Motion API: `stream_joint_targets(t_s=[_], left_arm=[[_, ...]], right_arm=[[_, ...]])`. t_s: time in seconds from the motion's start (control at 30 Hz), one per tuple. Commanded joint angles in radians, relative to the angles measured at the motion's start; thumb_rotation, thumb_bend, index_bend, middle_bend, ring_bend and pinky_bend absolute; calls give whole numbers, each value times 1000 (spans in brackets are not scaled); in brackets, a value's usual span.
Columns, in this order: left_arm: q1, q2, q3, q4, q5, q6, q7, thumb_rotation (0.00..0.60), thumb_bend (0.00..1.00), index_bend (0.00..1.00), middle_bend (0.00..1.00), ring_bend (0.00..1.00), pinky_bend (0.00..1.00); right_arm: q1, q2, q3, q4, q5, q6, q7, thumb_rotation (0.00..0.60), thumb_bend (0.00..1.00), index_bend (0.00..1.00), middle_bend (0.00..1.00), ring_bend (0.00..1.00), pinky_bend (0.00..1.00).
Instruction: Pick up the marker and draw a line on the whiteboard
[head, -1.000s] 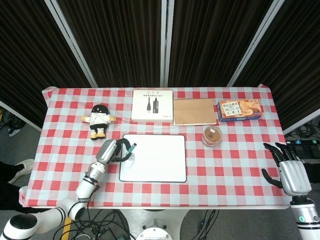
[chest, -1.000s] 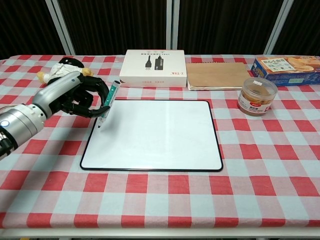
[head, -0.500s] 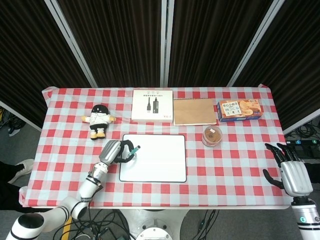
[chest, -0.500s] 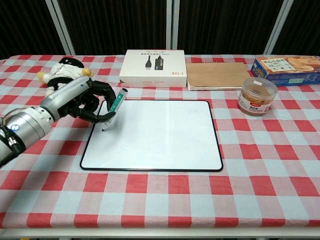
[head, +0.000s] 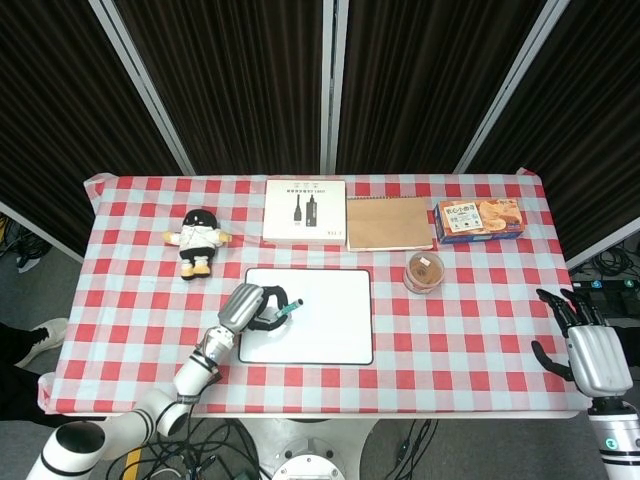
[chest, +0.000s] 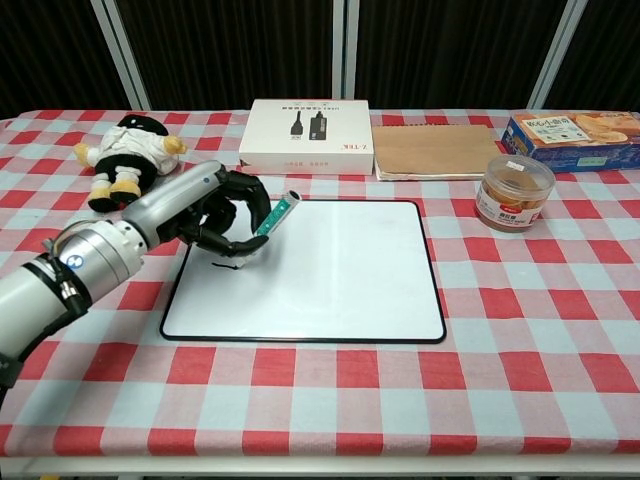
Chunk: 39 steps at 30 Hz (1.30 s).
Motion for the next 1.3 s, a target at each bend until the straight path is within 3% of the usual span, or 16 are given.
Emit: stream_joint_targets(t_s=[0.03, 0.3, 0.53, 0.7, 0.93, 1.1, 1.23, 1.3], left_arm=[[-16, -19, -5, 9, 3, -4, 12, 600, 385, 558, 571, 800, 875], [-40, -22, -32, -31, 4, 33, 18, 600, 385, 558, 569, 798, 875], [6, 154, -35, -197, -2, 90, 84, 600, 386, 557, 567, 797, 875], [40, 343, 29, -302, -11, 13, 310, 600, 387, 558, 560, 796, 864], [60, 501, 67, -467, -140, -166, 688, 600, 387, 558, 544, 788, 839], [68, 510, 63, -492, -227, -213, 835, 600, 387, 557, 541, 784, 826], [70, 508, 58, -493, -268, -234, 885, 600, 388, 547, 529, 783, 817], [70, 511, 57, -499, -281, -242, 903, 600, 387, 484, 479, 770, 797]], right_arm=[[-4, 2, -1, 1, 1, 4, 2, 600, 230, 123, 220, 92, 115], [-14, 10, 1, 2, 0, 18, 11, 600, 230, 123, 220, 92, 115], [-2, 4, 5, 11, -12, 8, 23, 600, 230, 123, 220, 92, 115], [7, -5, 6, 23, -21, 1, 35, 600, 230, 123, 220, 91, 115], [11, -13, 5, 32, -24, -2, 43, 600, 230, 123, 220, 91, 115], [10, -12, 5, 33, -23, -1, 43, 600, 230, 123, 220, 91, 115], [8, -12, 4, 31, -22, 1, 39, 600, 230, 123, 223, 92, 115], [7, -12, 4, 31, -21, 2, 38, 600, 230, 123, 226, 92, 115]])
